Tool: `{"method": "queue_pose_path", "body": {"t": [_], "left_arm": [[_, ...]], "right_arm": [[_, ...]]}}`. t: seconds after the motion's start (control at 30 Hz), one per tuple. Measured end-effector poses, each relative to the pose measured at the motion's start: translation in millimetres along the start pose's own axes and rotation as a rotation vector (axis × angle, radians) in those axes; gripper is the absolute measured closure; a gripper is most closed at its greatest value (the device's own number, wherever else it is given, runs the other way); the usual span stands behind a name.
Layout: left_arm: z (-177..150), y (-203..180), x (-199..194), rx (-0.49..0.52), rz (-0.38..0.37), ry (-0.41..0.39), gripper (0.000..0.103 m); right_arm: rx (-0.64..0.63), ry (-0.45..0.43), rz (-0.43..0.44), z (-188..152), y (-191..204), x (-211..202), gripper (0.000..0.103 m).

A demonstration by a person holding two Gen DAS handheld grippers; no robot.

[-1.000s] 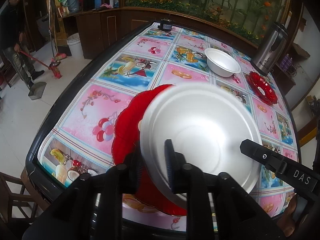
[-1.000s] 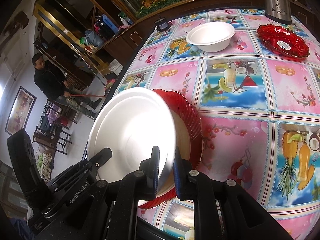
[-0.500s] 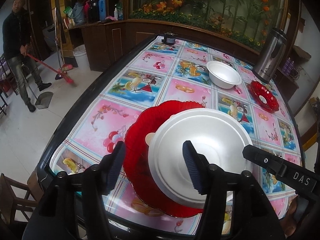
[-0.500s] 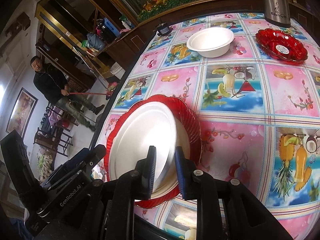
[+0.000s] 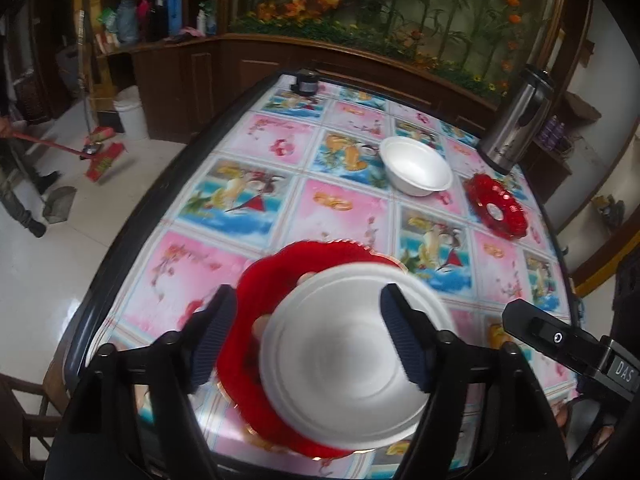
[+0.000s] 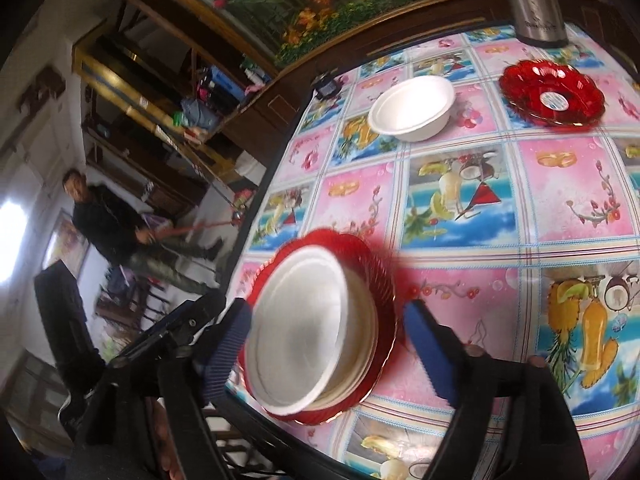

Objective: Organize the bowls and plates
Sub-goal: 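Move both tools to the remaining white plate near the red glass dish, then grasp the white plate rim with both tools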

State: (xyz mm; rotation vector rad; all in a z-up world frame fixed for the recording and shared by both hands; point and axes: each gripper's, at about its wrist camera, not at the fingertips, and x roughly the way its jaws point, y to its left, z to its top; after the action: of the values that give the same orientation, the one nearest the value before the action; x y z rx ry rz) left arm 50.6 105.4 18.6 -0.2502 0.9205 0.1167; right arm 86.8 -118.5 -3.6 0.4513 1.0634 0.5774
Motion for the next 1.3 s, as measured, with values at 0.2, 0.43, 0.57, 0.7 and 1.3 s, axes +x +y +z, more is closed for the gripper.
{"method": "queue_pose_path", "body": {"t": [0.2,0.43,0.57,0.7,1.3], "left_arm": [[51,-23,30,0.030,-0.021,0.068,0.027],[105,-54,102,0.072,0.027,0.180,0.027],[129,-70,144,0.060,0.042,0.235,0.027],[146,-87,185,0.069,0.049,0.267,0.027],[156,-106,260,0.080,0.068,0.333,0.045]], "right_arm": [[0.081,-0.041,0.007,42,-25,-8,0.020],[0.180,-0.025,-0.010,105,-63,13,0.020],[0.226,-0.020,-0.040,140,-84,32,0.021],[0.242,-0.001,-0.072,167,-98,57,0.034],[0.229,0.053,-0.197,211,-128,134,0.067]]}}
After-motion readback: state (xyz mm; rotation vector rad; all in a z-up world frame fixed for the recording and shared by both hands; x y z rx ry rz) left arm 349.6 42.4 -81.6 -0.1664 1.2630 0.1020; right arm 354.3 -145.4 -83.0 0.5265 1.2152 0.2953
